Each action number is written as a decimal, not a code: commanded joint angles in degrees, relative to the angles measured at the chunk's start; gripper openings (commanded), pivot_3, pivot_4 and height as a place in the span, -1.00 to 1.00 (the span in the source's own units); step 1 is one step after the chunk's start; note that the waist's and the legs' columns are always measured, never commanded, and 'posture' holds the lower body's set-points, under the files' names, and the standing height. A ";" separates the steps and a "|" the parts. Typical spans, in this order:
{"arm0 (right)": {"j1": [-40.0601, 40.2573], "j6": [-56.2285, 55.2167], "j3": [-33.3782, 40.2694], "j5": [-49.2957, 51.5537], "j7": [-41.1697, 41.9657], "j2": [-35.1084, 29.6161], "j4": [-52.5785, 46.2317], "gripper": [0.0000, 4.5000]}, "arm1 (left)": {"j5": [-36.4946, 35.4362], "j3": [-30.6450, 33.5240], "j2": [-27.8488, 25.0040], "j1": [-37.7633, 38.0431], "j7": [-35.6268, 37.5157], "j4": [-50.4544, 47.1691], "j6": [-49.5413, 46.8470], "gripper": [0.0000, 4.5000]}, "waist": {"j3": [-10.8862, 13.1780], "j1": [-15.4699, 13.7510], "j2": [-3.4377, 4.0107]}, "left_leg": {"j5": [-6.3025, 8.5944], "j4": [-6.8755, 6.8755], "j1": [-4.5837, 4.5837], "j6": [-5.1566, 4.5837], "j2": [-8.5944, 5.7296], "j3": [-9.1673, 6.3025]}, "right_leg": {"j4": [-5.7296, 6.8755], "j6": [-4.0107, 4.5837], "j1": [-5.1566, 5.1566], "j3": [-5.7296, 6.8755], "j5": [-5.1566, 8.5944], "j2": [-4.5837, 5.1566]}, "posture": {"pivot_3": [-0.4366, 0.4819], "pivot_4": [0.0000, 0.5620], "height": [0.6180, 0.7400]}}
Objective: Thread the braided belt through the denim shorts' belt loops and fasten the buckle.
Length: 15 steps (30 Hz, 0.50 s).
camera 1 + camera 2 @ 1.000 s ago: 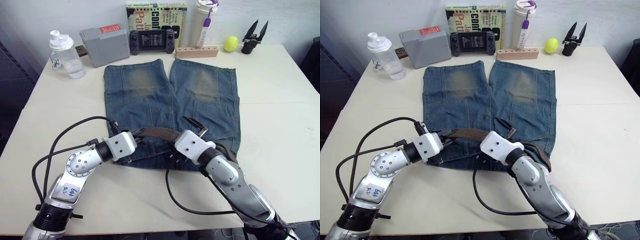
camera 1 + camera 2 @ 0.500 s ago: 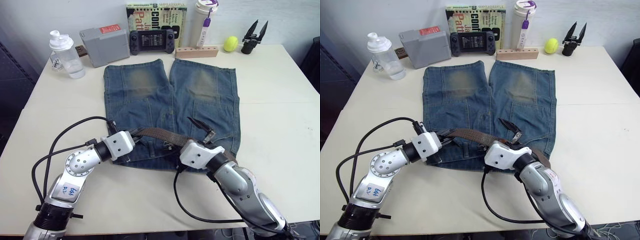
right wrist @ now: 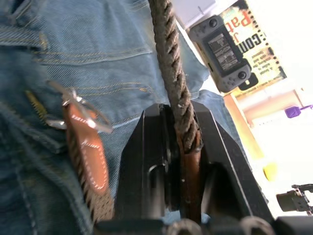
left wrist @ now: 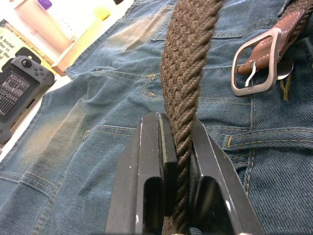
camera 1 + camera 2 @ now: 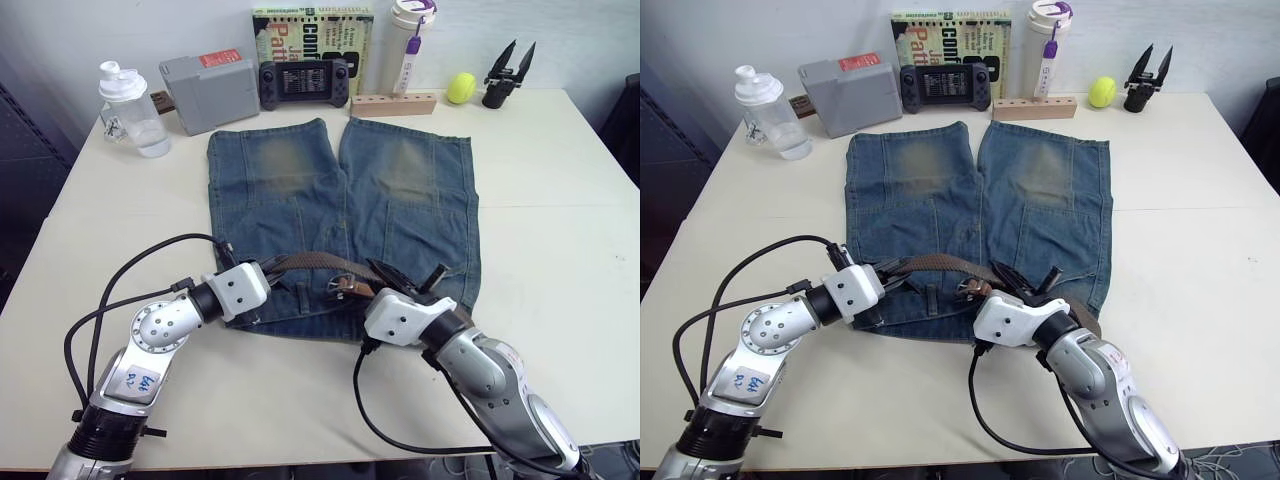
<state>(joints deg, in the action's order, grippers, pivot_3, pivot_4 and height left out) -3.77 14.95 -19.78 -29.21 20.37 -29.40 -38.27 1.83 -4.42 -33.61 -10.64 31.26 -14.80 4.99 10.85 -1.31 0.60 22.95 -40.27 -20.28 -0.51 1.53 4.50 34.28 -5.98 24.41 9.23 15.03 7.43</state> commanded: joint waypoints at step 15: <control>-11.72 -20.66 1.88 -0.30 1.27 -4.14 15.34 -1.00 | -75.74 26.17 -8.48 8.14 2.45 -19.49 -46.64 0.59 | -0.03 0.98 -0.05 | 0.00 -0.14 0.08 0.00 0.19 -0.54 | 0.26 0.04 0.00 -0.09 0.03 0.16 | -0.05 -0.47 0.76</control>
<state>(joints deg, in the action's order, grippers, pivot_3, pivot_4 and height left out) -14.43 -2.30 -18.76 -29.35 22.58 -33.20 -23.72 -59.98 18.31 -40.34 -4.00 33.80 -31.00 -36.76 10.82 -0.33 0.55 22.95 -40.43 -20.20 -0.51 1.73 3.89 34.55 -5.94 24.40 9.14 15.06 7.60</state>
